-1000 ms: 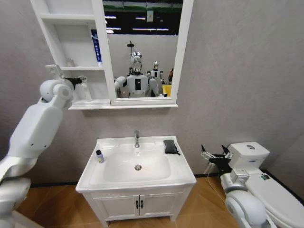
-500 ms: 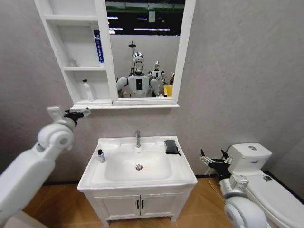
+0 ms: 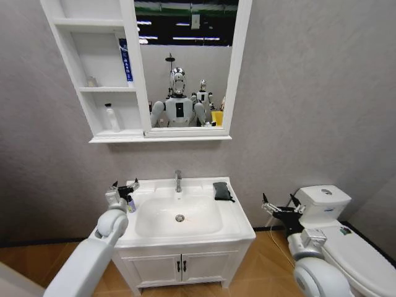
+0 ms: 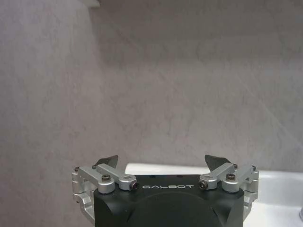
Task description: Move facial cleanser and shampoo from washbasin to cabinet, then wipe washbasin with towel.
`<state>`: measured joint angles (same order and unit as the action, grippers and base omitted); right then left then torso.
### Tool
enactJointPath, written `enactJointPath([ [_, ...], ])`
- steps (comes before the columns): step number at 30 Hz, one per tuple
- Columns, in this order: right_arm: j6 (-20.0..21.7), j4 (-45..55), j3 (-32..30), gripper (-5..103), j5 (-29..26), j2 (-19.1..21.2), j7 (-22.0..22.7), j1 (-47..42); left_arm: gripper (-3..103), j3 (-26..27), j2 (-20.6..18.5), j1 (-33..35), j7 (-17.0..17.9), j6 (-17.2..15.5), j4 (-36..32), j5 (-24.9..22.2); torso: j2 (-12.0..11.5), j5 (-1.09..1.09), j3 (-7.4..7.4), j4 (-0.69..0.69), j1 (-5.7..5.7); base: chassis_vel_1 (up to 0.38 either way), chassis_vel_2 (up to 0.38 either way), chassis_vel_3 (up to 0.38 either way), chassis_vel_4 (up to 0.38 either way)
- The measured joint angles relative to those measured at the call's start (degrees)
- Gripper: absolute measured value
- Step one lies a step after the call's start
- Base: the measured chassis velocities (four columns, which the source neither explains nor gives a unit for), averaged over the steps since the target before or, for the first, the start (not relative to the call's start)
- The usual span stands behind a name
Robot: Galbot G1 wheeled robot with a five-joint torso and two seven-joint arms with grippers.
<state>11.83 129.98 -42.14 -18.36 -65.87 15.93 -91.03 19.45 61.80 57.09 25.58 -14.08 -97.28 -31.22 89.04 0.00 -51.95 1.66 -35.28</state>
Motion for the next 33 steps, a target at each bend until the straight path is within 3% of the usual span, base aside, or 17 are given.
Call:
enactJointPath([
  [2, -0.16, -0.17, 0.36, 100, 0.44, -0.29, -0.03, 0.04, 100, 0.01, 2.68, 0.39, -0.82, 0.38, 3.11, 2.56, 0.0, 0.01, 0.0, 0.0, 0.0, 0.0, 0.0, 0.0, 0.0],
  [7, -0.2, -0.52, 0.69, 100, 0.74, -0.54, -0.04, 0.22, 100, 0.55, 5.12, -1.07, -1.46, 1.12, 7.72, 5.2, 0.0, 0.01, 0.0, 0.01, 0.0, 0.0, 0.0, 0.0, 0.0],
  [25, -0.36, -1.55, 1.1, 100, 1.43, -1.5, -0.06, 0.4, 99, 3.71, 7.74, -1.29, -3.4, 0.81, 13.29, 7.2, 0.0, 0.0, 0.0, 0.0, 0.0, 0.0, 0.0, 0.0, 0.0],
  [27, -0.36, -1.57, 1.14, 100, 1.44, -1.56, -0.06, 0.45, 94, 3.83, 8.0, -1.29, -3.4, 0.81, 13.4, 7.26, 0.0, 0.0, 0.0, 0.0, 0.0, 0.0, 0.0, 0.0, 0.0],
  [29, -0.36, -1.59, 1.17, 100, 1.48, -1.56, -0.04, 0.49, 80, 3.91, 8.36, -1.22, -3.4, 0.81, 13.54, 7.34, 0.0, 0.0, 0.0, 0.01, 0.0, 0.0, 0.0, 0.0, 0.0],
  [31, -0.35, -1.58, 1.17, 100, 1.48, -1.55, -0.03, 0.49, 80, 3.93, 8.52, -1.1, -3.4, 0.79, 13.58, 7.36, 0.0, 0.0, 0.0, 0.0, 0.0, 0.0, 0.0, 0.0, 0.0],
  [33, -0.34, -1.61, 1.13, 100, 1.51, -1.51, 0.1, 0.51, 68, 4.06, 8.87, -0.67, -3.31, 0.77, 13.58, 7.38, 0.0, 0.0, 0.0, 0.01, 0.0, 0.0, 0.0, 0.0, 0.0],
])
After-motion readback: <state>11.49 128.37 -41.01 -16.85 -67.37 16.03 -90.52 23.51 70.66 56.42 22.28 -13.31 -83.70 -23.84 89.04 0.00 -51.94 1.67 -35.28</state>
